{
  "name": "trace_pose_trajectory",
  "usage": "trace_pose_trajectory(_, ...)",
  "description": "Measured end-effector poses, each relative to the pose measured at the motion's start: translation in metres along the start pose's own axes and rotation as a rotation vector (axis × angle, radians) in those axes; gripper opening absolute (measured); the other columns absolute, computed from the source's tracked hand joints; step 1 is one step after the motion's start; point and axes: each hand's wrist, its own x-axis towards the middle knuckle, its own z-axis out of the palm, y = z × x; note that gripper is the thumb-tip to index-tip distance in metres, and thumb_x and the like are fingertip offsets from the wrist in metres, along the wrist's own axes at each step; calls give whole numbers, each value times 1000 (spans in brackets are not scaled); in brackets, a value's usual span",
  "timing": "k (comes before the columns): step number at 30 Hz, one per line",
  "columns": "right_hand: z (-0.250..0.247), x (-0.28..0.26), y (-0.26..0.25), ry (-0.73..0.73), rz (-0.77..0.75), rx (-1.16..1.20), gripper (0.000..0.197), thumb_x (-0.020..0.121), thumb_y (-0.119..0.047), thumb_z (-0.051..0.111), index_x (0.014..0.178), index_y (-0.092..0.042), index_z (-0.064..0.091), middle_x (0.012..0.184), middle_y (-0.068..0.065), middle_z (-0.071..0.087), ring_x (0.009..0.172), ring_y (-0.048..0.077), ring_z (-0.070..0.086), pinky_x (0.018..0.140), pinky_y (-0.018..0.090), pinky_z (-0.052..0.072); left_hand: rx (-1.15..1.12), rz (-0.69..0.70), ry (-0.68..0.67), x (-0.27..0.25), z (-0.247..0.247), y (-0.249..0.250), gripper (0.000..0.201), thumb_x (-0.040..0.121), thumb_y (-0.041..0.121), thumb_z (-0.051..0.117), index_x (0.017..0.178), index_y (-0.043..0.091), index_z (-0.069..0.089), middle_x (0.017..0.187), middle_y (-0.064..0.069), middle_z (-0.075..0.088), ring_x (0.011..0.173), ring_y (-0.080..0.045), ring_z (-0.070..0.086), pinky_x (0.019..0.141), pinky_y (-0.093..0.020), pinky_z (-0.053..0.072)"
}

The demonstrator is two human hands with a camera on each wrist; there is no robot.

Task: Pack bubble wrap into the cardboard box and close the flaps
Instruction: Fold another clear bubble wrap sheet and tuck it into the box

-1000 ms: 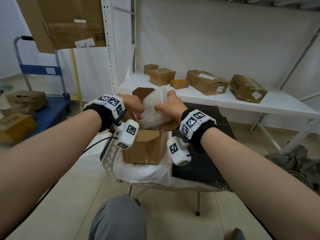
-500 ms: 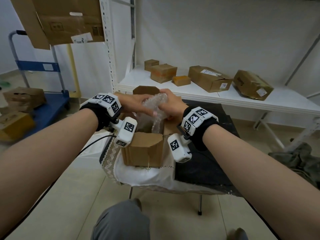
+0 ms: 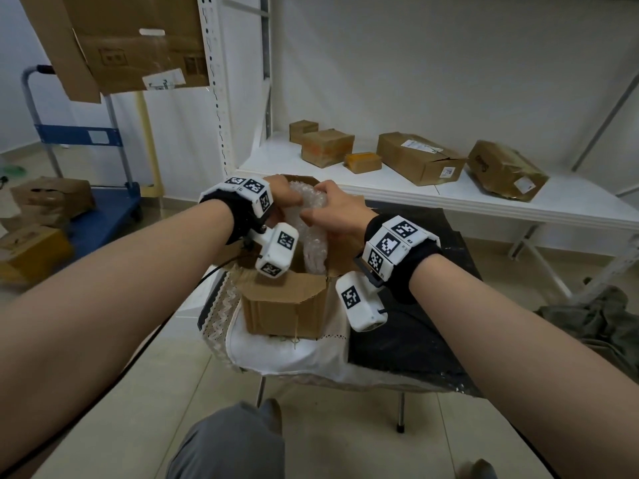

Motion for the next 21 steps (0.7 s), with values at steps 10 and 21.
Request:
trace_pose_trajectory(10,7,12,6,-20,-65,-185,41,98,-31,51,131,-9,48,115,3,54,101,17,52,70,22,35,-351,-45,-66,19,23,16,38,86,30,46,109,1,55,91,-16,60,72,-30,59,63,-30,48)
trace_pose_trajectory(21,17,17,17,-56,4,-268,31,93,-36,47,107,-14,64,102,6,63,106,29,61,96,47,49,-427,-42,-241,20,51,-4,43,96,46,46,110,8,59,112,-22,65,104,-34,64,102,-44,48)
